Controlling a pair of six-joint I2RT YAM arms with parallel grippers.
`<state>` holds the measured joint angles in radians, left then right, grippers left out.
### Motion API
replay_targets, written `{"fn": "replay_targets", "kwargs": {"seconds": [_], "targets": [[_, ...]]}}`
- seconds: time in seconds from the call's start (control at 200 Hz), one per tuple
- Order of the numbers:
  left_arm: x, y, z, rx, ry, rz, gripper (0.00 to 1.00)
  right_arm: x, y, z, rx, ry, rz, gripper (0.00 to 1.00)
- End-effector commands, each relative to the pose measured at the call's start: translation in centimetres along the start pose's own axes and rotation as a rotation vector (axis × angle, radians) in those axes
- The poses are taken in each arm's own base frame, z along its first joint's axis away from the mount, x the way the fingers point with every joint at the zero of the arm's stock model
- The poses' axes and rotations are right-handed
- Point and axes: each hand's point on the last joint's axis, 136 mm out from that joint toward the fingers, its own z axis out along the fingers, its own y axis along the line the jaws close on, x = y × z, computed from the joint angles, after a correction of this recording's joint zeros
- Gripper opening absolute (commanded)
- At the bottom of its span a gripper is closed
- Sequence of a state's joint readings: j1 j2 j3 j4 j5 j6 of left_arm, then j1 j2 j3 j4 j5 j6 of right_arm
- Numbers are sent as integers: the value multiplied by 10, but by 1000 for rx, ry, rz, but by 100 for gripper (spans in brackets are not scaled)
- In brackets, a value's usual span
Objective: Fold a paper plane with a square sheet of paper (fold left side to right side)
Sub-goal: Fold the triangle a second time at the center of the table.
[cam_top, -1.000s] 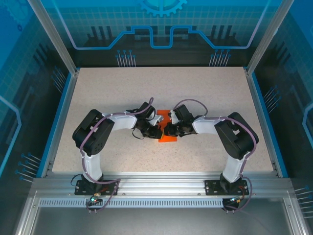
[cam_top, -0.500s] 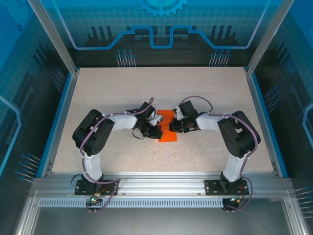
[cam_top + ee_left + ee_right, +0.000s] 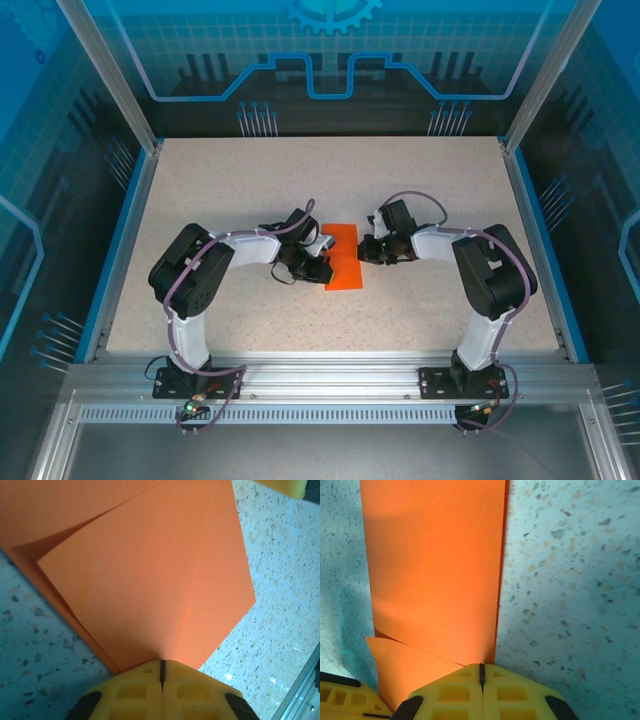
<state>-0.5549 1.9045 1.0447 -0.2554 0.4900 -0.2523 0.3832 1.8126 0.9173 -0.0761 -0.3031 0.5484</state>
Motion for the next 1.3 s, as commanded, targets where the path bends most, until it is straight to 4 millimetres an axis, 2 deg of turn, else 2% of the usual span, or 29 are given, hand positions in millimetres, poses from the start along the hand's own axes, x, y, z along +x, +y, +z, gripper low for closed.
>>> {"fn": "replay_targets", "kwargs": {"seconds": [0.0,0.095,0.2,0.35,0.47,0.575,0.77,0.99,1.295], "targets": [[29,26,10,-110,81,-22,3,-9,-6,-12,34,-25,-2,3],[27,25,9,-108,75,-19,3,-10,5,-22,15,-46,-18,3],[27,24,8,-107,72,-17,3,-2,23,-25,-24,-41,-40,3],[26,23,8,-105,68,-14,4,9,51,-13,-121,-20,-30,3],[23,21,7,-99,62,-12,5,16,59,1,-149,12,-23,3],[20,16,4,-91,53,-7,5,19,56,12,-132,43,-12,3],[13,4,-6,-63,25,2,7,35,38,26,-72,110,27,3],[6,-16,-15,7,5,22,7,43,27,28,-32,135,38,3],[9,-26,-10,82,34,27,7,44,25,28,-20,141,32,3]]}}
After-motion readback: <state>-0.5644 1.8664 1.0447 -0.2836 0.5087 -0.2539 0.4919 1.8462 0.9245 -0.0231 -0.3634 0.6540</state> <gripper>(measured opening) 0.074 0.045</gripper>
